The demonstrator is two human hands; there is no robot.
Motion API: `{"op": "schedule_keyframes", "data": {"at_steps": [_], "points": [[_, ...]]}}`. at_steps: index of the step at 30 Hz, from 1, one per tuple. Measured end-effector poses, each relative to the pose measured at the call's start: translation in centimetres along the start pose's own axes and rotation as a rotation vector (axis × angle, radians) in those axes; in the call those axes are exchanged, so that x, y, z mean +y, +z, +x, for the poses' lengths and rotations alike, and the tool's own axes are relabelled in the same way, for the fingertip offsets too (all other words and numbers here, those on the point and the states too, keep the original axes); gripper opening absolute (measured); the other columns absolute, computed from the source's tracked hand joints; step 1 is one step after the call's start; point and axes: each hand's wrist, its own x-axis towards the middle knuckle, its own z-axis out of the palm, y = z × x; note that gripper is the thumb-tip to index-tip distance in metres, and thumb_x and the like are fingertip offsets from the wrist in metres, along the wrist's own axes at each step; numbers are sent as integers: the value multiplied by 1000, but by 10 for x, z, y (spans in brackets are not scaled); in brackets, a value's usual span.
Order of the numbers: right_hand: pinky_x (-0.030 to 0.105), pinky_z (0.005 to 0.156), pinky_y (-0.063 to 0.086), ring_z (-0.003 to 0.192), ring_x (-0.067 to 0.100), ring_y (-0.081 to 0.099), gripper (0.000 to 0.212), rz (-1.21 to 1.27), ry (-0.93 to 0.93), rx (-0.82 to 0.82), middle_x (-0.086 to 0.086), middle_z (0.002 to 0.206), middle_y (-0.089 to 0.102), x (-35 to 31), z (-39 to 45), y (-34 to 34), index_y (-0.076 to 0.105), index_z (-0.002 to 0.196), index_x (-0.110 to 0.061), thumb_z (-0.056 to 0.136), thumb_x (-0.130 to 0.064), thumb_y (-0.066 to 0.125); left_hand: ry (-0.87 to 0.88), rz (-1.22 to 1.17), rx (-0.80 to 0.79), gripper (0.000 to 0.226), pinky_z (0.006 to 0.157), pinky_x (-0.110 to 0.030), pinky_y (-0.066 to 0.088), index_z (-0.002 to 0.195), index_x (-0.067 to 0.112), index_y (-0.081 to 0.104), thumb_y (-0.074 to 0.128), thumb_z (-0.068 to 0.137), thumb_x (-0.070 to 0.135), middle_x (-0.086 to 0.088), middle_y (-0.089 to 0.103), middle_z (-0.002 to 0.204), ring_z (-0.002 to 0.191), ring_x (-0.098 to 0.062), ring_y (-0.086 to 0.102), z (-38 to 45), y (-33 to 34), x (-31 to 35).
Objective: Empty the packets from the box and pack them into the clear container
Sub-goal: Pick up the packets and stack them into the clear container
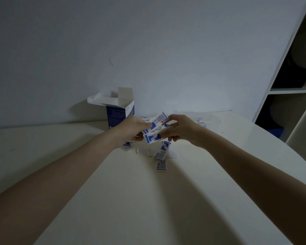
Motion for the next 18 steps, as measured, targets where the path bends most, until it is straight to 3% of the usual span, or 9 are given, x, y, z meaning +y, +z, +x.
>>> {"op": "schedule_keyframes", "data": {"at_steps": [3,7,10,13,14,16,18], "points": [[14,48,49,58,13,59,16,2,22,-66,10,81,63,1,-6,-5,61,97,-3,83,2,64,-63,-74,15,11,68,-23,50,87,6,64,56,92,13,-6,65,75,64,-10,64,0,-3,0],[13,54,49,65,10,57,4,-134,-82,3,4,77,63,-5,-9,-9,65,81,-7,82,-3,65,-38,130,-64,18,45,-13,44,75,13,66,57,91,12,2,62,57,37,3,53,-3,-8,2],[19,64,43,82,13,55,18,-428,-178,30,7,93,64,-14,-7,-7,69,96,-4,80,-12,70,2,137,-165,19,51,-12,46,76,19,67,57,92,22,9,60,53,49,0,54,-6,-1,11],[19,60,41,73,13,55,3,-561,-218,65,6,85,64,-18,-6,-8,65,82,-12,81,-10,66,32,114,-144,21,63,-18,49,87,15,68,53,94,29,-1,61,76,68,-10,55,-3,10,21],[16,55,40,70,14,55,10,-578,-223,109,4,82,63,-17,-5,-11,59,77,-16,83,-8,62,25,132,-96,24,65,-21,48,92,12,66,50,95,29,-4,60,81,70,-12,55,0,13,22],[15,52,39,74,16,55,15,-600,-221,186,2,85,61,-9,-7,-17,52,83,-17,85,-3,56,11,269,-29,23,62,-23,46,93,10,60,46,97,27,-7,60,85,67,-14,54,2,18,19],[19,61,48,85,20,60,20,-620,-204,195,5,95,63,6,-11,-22,58,102,-15,86,-2,56,3,557,-62,22,56,-23,42,77,14,55,49,94,26,-7,59,77,62,-17,52,0,26,13]]}}
